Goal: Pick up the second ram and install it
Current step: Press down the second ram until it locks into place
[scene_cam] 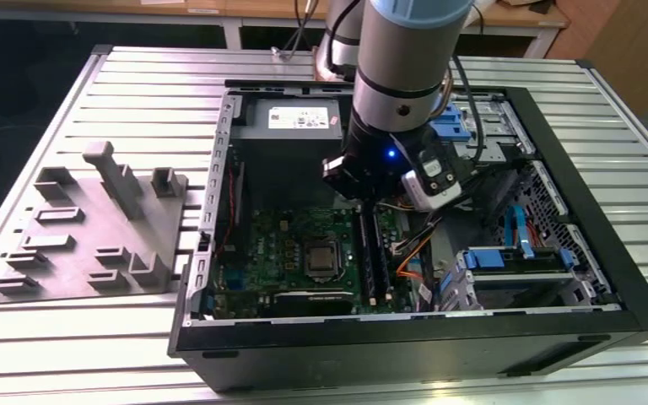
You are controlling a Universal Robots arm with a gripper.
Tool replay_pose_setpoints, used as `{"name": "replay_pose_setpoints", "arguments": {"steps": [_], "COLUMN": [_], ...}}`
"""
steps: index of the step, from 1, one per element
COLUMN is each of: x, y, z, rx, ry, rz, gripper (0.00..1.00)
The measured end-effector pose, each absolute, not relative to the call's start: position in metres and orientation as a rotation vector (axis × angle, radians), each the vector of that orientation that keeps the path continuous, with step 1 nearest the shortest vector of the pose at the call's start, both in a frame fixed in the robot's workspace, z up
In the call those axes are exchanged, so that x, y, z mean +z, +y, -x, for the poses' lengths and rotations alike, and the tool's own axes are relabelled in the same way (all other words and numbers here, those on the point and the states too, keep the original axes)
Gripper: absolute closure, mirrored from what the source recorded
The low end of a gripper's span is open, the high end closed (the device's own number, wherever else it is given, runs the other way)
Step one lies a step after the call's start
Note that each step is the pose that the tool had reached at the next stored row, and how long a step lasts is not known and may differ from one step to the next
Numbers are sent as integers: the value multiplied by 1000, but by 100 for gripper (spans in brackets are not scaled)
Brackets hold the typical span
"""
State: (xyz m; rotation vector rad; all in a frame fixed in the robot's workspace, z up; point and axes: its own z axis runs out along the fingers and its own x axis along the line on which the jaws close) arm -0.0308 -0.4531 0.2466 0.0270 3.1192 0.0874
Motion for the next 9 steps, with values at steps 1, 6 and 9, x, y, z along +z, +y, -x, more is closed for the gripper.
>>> {"name": "replay_pose_setpoints", "arguments": {"steps": [1, 6, 9], "x": [246, 241, 239], "y": [-453, -442, -441], "z": [31, 31, 31], "rx": [87, 88, 88], "ry": [3119, 3117, 3117], "rz": [-27, -14, 1], "gripper": [90, 90, 90]}}
